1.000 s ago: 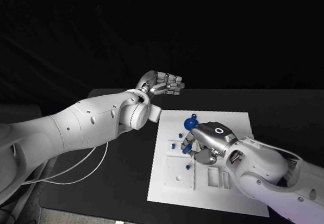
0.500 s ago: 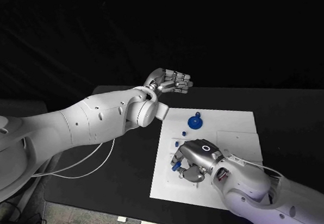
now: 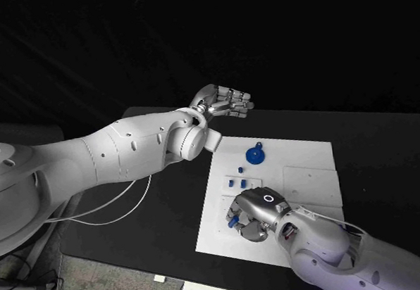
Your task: Assemble the parts on the task board
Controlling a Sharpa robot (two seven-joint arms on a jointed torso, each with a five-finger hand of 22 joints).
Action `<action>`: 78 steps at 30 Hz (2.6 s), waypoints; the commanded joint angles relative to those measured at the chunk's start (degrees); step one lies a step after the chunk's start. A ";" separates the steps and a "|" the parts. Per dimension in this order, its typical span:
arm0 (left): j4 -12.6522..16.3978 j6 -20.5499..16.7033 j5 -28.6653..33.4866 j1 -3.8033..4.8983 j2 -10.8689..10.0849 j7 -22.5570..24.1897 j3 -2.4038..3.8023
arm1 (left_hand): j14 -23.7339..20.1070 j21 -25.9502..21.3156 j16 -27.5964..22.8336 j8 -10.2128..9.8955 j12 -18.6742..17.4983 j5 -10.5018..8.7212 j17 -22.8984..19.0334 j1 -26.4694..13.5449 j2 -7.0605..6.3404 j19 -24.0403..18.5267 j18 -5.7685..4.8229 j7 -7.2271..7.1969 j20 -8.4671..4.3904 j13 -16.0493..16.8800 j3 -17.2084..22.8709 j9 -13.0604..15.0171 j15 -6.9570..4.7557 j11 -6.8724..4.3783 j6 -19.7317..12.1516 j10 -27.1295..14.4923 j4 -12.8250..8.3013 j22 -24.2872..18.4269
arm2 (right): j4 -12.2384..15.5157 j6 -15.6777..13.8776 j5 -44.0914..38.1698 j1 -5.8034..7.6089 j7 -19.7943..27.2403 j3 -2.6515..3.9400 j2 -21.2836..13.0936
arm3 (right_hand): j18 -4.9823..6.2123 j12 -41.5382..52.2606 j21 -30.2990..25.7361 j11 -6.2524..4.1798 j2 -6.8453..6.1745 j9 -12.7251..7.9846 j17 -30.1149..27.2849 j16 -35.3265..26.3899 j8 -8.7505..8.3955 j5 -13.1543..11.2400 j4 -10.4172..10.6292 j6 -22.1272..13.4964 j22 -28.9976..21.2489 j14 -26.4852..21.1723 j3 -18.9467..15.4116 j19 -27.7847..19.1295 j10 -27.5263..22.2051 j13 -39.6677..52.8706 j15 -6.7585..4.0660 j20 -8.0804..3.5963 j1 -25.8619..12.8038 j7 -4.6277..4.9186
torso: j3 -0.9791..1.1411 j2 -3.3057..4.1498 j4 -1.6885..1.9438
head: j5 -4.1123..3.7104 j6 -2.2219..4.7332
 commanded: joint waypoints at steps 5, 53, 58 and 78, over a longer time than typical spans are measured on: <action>0.15 0.93 0.02 0.07 0.03 0.22 0.04 | -0.36 -0.22 -0.29 -0.03 0.28 0.03 -0.09 -0.01 0.41 -0.30 0.58 0.02 -0.03 0.05 0.16 0.05 -0.10 0.16 -0.07 -0.11 -0.11 -0.05 | -0.44 1.36 -1.40 -0.06 -0.03 -0.26 -0.18 | 0.78 0.18 -0.29 -2.25 0.52 0.08 0.05 -0.39 0.18 0.08 -0.17 0.22 0.20 -0.01 0.24 1.87 2.76 0.07 -0.44 -0.52 -0.22 -0.03 | -0.03 0.02 0.00 | 0.13 -0.10; -0.14 1.20 0.02 0.07 0.01 -0.14 0.04 | -0.46 -0.23 -0.29 -0.05 0.27 0.02 -0.09 -0.16 0.52 -0.40 0.54 0.04 -0.02 0.04 0.04 0.04 -0.08 0.19 -0.32 -0.18 -0.30 -0.05 | -1.16 5.70 -6.55 -0.07 -2.10 -0.53 -0.04 | 0.77 0.19 -0.73 -2.29 0.23 0.09 0.13 -0.55 0.18 0.08 -0.22 0.45 1.15 0.00 0.54 1.82 2.93 0.08 -0.50 -0.58 -0.16 -0.09 | -0.05 0.00 -0.02 | -0.28 -0.24; -0.19 1.25 0.00 0.07 0.07 -0.21 0.03 | -0.49 -0.24 -0.28 -0.05 0.27 0.00 -0.08 -0.08 0.56 -0.43 0.53 0.04 -0.01 0.05 -0.01 0.03 -0.08 0.19 -0.37 -0.21 -0.30 -0.08 | -1.24 5.87 -7.68 0.11 -2.77 -1.05 0.20 | 0.75 0.19 -0.84 -2.29 0.23 0.09 0.14 -0.58 0.18 0.09 -0.24 0.47 1.26 -0.03 0.51 1.81 2.95 0.08 -0.47 -0.56 -0.19 -0.09 | -0.07 -0.03 -0.02 | -0.43 -0.18; -0.26 1.35 -0.01 0.08 0.07 -0.37 0.03 | -0.49 -0.24 -0.28 -0.05 0.27 0.00 -0.08 -0.08 0.56 -0.43 0.53 0.04 -0.01 0.05 -0.01 0.03 -0.08 0.19 -0.37 -0.21 -0.30 -0.08 | -1.17 5.88 -7.66 0.76 -2.26 -1.73 1.41 | 0.77 0.19 -1.34 -2.24 -0.17 0.11 -0.05 -0.67 0.15 0.27 -0.15 0.26 1.53 -0.05 1.10 1.85 2.75 0.10 -0.27 -0.31 -1.17 0.01 | -0.10 -0.01 0.03 | -0.52 -0.26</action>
